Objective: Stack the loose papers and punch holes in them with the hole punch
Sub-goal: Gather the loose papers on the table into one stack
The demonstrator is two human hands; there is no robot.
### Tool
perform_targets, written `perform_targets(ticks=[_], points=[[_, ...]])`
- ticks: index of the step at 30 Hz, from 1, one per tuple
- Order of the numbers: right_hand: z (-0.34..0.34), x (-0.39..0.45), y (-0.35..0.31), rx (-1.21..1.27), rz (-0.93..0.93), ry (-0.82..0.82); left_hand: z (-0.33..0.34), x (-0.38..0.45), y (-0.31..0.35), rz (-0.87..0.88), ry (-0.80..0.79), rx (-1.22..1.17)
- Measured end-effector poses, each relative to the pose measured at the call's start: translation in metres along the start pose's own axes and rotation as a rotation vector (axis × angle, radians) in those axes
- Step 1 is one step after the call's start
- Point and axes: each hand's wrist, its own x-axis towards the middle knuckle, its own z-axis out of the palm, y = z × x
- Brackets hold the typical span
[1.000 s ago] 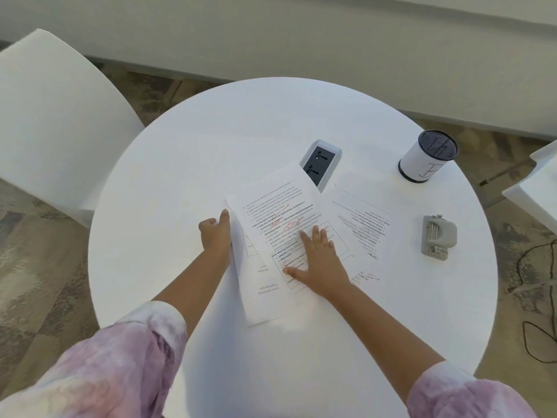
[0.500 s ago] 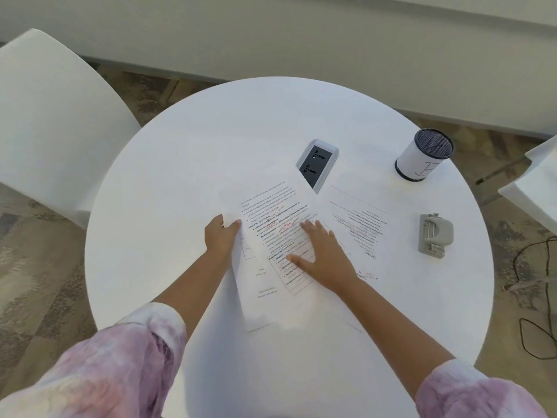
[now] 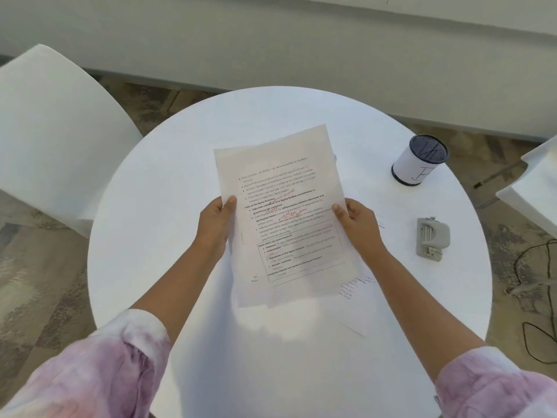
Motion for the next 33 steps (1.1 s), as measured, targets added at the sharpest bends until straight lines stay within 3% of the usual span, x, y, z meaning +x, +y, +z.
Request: perform_targets(ticks=[7, 18, 25, 33], points=[[0.007, -0.006, -0.006, 0.197, 0.066, 0.023, 0.015, -0.003, 0.011, -0.027, 0.111, -0.142], [0.007, -0.016, -0.02, 0.368, 0.062, 0.065, 0.017, -0.001, 0.02, 0.094, 0.186, 0.0], [0.007, -0.015, -0.045, 0.466, -0.024, 0.163, 0.021, -0.013, 0.033, 0.156, -0.041, 0.033], [0.004, -0.024, -0.058, 0.438, -0.13, 0.018, 0.019, -0.018, 0.037, 0.282, -0.086, 0.157]])
